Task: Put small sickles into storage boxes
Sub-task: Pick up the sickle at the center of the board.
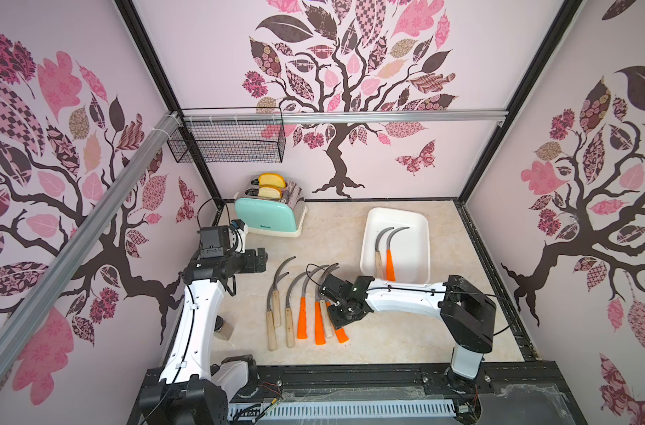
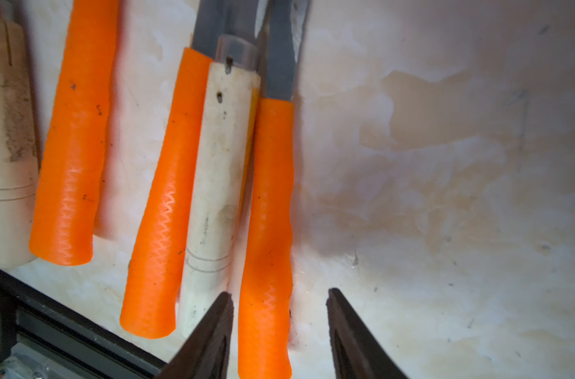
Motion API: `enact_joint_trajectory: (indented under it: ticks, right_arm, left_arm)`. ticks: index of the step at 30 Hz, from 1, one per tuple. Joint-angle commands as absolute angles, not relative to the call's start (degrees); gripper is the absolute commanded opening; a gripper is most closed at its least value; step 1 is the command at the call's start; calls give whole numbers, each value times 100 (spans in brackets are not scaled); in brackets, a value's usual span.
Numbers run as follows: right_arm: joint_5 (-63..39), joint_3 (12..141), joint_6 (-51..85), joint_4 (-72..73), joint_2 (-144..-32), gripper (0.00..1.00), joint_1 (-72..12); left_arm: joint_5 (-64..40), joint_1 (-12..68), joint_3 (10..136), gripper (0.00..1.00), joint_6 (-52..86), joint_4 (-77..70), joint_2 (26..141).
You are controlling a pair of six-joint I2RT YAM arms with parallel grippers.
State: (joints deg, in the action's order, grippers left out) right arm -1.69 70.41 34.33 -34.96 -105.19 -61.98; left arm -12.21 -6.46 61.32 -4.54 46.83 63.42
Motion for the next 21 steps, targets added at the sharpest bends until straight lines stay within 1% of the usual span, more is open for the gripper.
enact_joint_trajectory:
  ticks: [1,21]
  right_arm:
    - [-67,7251,3364,-3707,-10625,51,-6241]
    - [-53,7485,3244,-3872,-10846,49,-6259]
  left_arm:
    - [-1279,-648,6117,98,-519,4726,6286]
    - [-1282,-643,6120,98,-527,4695,6348]
